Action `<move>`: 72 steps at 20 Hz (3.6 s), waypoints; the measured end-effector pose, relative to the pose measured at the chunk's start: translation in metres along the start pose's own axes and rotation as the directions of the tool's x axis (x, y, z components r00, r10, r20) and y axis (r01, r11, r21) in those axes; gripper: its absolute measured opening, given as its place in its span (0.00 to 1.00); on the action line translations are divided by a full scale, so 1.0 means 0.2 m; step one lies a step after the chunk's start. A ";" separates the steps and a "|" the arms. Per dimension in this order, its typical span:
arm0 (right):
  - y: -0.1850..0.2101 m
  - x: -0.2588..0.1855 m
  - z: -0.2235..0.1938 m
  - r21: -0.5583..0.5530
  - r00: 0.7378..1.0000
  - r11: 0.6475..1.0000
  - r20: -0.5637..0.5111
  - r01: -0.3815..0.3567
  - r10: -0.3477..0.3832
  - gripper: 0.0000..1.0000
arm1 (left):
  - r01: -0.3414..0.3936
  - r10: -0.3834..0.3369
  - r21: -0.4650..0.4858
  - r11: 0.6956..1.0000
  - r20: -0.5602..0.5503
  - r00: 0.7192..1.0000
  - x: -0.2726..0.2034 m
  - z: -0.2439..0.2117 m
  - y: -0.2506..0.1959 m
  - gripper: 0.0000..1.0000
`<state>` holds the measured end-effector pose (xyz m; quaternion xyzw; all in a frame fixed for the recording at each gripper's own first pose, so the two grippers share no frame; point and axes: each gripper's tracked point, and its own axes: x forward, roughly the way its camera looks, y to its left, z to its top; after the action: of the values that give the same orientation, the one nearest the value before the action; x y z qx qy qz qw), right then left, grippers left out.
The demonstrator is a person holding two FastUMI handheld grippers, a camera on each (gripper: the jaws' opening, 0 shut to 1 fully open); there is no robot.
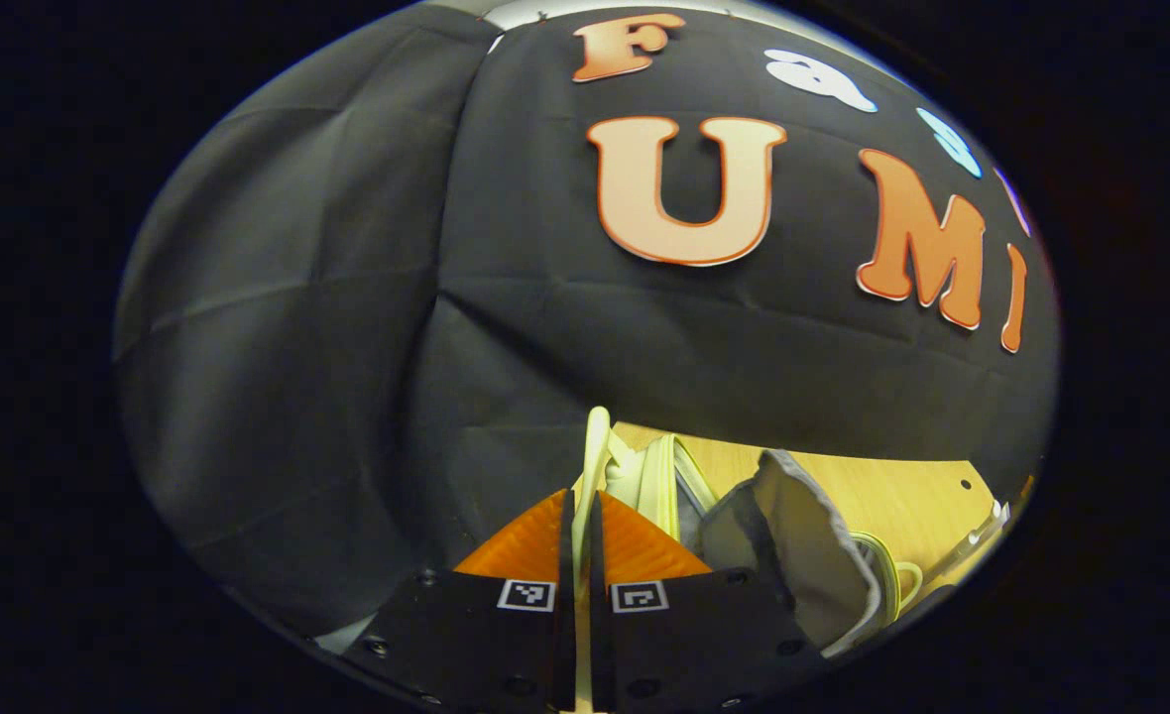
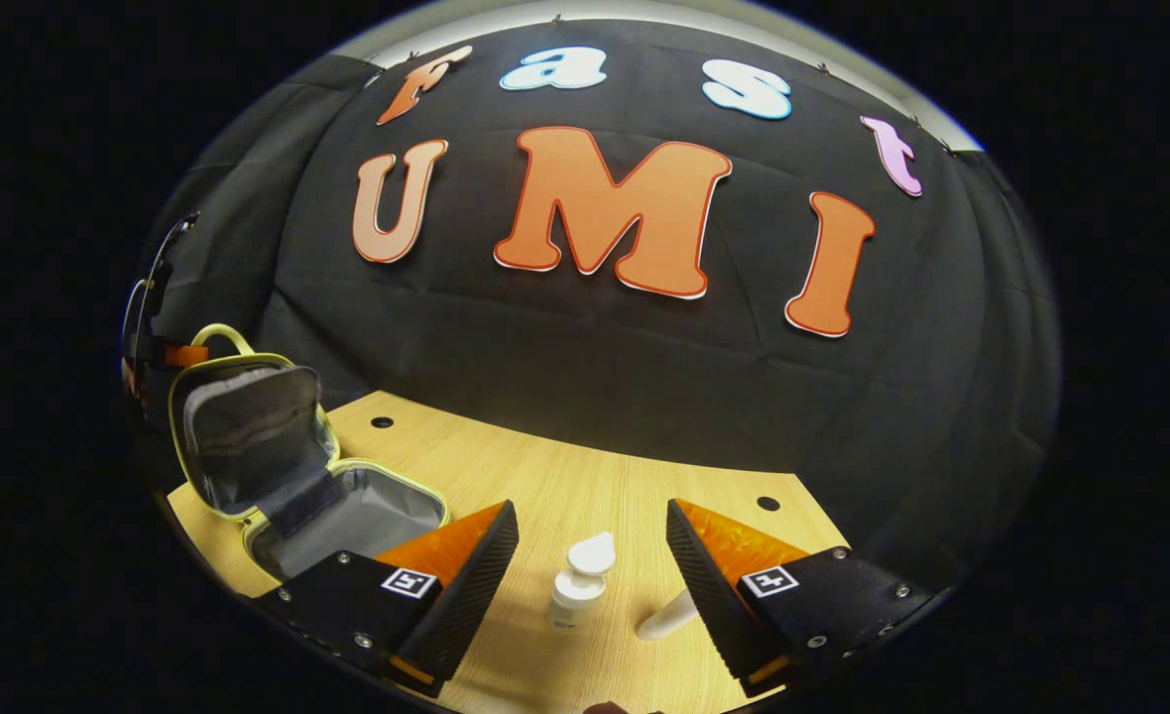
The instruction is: First open the suitcase, pack the skin care products into it, and then close the suitcase.
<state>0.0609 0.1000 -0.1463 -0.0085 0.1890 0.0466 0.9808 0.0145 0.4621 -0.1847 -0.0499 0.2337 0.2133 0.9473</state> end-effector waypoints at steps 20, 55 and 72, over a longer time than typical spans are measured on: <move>-0.13 -0.02 -0.10 0.055 0.994 0.993 -0.050 0.103 -0.101 0.96 | 0.013 -0.009 0.043 0.999 -0.103 0.995 0.15 -0.38 0.08 0.77; -0.76 -0.08 -0.32 0.007 0.999 0.999 0.024 -0.046 0.046 0.96 | 0.578 -0.561 0.353 0.736 -0.159 0.812 -0.72 -0.95 -2.65 0.98; -0.58 0.14 -0.81 0.034 0.973 0.985 -0.148 -0.172 0.175 0.96 | 0.640 -0.583 0.282 0.715 -0.267 0.768 -0.36 -1.44 -2.92 0.69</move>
<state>0.0383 -0.0195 -0.3077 0.0150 0.2630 0.1292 0.9560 0.0858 -0.1497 -0.4107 0.0314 0.3130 -0.1634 0.9350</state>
